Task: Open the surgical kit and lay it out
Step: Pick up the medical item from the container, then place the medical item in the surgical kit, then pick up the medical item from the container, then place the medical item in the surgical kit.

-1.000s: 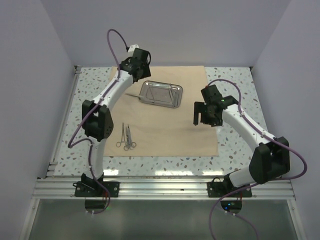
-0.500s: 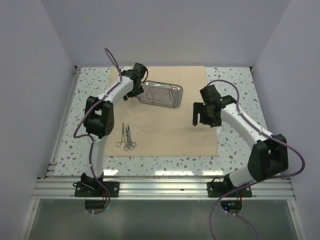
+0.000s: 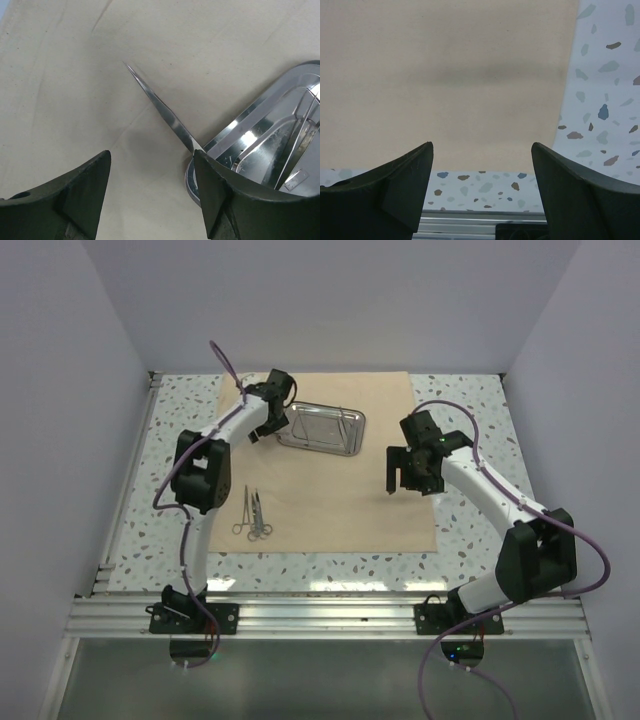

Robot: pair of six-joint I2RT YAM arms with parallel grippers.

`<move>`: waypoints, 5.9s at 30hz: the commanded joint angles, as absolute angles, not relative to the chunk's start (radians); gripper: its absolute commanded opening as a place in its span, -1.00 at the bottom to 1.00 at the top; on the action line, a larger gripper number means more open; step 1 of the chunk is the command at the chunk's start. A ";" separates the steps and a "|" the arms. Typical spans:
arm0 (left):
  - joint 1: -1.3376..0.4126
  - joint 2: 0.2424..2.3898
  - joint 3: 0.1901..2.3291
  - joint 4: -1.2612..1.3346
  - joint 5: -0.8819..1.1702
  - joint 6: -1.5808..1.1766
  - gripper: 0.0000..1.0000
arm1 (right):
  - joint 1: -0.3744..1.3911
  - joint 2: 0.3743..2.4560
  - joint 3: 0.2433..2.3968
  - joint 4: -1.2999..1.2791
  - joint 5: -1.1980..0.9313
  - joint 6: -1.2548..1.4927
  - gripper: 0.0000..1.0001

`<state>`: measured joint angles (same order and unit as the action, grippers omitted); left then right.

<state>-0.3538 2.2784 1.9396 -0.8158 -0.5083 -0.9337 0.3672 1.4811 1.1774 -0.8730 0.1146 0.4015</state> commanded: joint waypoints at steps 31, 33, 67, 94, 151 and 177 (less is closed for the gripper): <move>-0.331 2.503 2.161 -0.819 -0.509 -0.977 -0.64 | 0.367 1.519 1.187 -0.865 0.094 0.357 0.66; -0.330 2.499 2.161 -0.816 -0.502 -0.963 -0.80 | 0.365 1.519 1.186 -0.864 0.094 0.360 0.66; -0.558 1.764 1.327 -0.490 -0.118 -0.500 -1.00 | 0.367 1.433 1.169 -0.810 0.146 0.521 0.66; -0.719 1.962 1.230 -0.494 -0.097 -0.861 -0.71 | 0.367 1.267 0.999 -0.897 0.204 0.485 0.67; -0.460 2.589 2.292 -0.689 -0.308 -0.419 -0.13 | 0.367 1.308 1.049 -0.881 0.183 0.437 0.68; -0.544 1.794 1.528 -0.647 -0.244 -0.544 -1.00 | 0.370 1.830 1.624 -0.798 0.017 0.497 0.64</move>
